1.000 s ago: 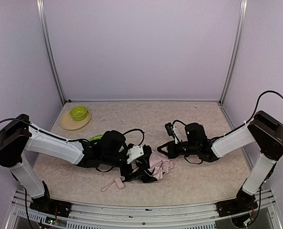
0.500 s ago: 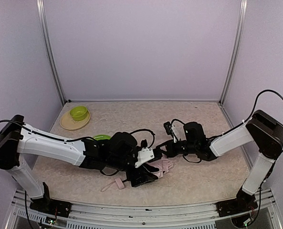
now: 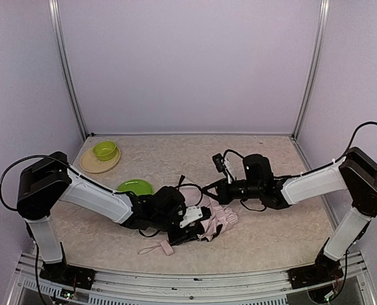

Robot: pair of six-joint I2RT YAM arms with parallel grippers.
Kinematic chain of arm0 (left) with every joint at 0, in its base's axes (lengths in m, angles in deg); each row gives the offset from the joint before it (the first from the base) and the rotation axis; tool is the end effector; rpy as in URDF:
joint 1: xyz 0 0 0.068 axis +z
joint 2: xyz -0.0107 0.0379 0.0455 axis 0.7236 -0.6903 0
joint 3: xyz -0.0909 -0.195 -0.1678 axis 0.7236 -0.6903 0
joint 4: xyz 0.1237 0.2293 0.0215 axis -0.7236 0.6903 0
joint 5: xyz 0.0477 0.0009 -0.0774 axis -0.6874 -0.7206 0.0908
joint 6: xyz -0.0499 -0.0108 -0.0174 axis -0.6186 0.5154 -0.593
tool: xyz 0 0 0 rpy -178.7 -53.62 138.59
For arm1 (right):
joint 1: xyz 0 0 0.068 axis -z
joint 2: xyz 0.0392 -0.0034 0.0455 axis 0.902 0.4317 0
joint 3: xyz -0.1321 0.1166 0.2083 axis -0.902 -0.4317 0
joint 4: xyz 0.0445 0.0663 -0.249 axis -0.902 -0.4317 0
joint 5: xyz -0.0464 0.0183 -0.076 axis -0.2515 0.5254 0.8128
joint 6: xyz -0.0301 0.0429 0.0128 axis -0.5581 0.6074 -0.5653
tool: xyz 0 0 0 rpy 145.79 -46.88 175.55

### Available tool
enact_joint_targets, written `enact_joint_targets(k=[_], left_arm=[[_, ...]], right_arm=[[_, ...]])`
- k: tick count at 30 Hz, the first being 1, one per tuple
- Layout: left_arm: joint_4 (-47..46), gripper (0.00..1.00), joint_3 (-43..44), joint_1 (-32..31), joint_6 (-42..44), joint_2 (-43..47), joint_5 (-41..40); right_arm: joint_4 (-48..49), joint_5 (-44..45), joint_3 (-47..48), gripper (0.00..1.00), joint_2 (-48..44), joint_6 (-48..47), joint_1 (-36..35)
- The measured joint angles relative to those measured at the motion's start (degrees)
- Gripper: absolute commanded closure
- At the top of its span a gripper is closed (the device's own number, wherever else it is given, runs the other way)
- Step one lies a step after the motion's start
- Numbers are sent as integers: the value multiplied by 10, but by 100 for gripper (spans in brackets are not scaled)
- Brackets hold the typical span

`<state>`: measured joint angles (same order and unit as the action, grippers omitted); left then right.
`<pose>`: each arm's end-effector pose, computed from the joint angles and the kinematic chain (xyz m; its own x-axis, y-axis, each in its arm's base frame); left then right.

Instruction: Put away the umbrella

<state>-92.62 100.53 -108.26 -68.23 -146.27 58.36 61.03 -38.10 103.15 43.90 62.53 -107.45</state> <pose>0.1668 -0.3190 0.1194 -0.0842 0.7499 -0.6562 0.9680 0.2178 0.1247 0.2373 0.2412 0.1704 -0.6484 -0.0787 -0.7572 -0.6861 0.4914 0.5365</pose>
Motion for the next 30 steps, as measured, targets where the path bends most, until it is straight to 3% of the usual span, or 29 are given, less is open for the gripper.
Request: enact_joint_targets(k=[5, 7, 13, 23, 30], left_arm=[[-60, 80, -21, -3, 26, -6, 38], [-87, 100, -35, -6, 39, 1, 43], [-100, 100, -37, -22, 87, -2, 43], [-94, 100, -27, -27, 158, -9, 45], [-142, 70, -65, -23, 151, 0, 54]], right_arm=[[-3, -10, 36, 100, -41, 3, -11], [-4, -12, 46, 100, -47, 5, -11], [-24, -23, 81, 100, -21, 10, -11], [-49, -22, 138, 100, 118, -7, 25], [-50, -16, 113, 100, 188, -12, 30]])
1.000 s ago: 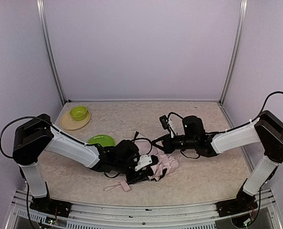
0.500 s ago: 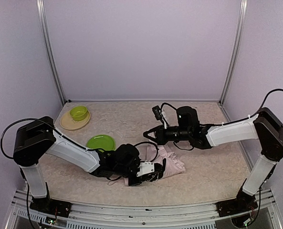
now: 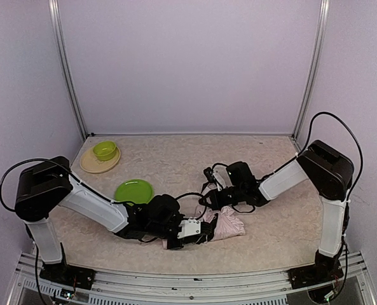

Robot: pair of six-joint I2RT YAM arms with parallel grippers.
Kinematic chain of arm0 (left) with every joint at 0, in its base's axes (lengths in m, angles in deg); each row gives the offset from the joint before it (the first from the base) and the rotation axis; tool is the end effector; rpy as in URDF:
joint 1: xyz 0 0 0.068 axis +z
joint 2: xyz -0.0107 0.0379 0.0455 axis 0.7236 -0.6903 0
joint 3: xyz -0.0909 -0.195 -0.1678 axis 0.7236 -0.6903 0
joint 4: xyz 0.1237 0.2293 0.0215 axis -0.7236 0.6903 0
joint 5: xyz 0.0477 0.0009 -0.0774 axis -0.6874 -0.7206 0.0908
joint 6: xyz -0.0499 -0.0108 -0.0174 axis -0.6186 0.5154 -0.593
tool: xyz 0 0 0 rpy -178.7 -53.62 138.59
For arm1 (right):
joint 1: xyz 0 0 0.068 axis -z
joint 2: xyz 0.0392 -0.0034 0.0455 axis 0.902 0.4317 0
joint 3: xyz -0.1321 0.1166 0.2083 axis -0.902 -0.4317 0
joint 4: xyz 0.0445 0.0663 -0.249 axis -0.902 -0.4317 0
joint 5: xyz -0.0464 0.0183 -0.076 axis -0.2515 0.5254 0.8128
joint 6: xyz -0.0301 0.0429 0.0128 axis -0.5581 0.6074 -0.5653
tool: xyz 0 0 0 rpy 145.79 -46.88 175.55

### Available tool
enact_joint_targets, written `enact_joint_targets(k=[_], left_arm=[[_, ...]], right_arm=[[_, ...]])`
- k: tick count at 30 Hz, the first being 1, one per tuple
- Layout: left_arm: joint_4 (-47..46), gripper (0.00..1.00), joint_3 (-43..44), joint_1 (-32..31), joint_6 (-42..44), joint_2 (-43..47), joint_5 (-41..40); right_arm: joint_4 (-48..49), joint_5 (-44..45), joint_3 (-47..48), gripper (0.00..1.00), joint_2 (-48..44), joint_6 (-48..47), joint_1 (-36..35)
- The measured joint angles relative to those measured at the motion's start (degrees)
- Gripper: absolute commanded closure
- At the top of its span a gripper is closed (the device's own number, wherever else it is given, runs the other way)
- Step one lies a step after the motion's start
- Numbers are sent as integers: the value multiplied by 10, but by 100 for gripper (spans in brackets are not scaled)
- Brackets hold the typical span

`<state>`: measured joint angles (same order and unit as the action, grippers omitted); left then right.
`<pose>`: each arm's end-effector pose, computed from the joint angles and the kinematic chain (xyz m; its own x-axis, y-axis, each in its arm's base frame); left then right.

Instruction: Put away the umbrella

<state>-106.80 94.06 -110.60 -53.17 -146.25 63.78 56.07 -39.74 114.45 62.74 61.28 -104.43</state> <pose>0.1464 -0.3181 0.1099 0.2497 0.6592 -0.7093 0.9545 -0.0442 0.2949 0.2860 0.2601 0.1037 -0.7584 -0.1640 -0.6309 -0.5914 0.5801 0.5601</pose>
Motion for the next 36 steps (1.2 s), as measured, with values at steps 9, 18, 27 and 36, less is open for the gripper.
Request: enact_joint_targets(k=[9, 18, 27, 36], left_arm=[[-35, 4, -53, 9, -57, 41, -28], [130, 1, -31, -4, -92, 195, -107], [207, 1, 143, -82, -77, 149, -102], [274, 1, 197, -80, -26, -29, -167]], right_arm=[[62, 12, -42, 100, 1, 3, -5], [73, 20, -45, 100, 2, 0, -9], [70, 26, -42, 100, 4, -1, -9], [52, 27, -30, 100, 4, -1, -9]])
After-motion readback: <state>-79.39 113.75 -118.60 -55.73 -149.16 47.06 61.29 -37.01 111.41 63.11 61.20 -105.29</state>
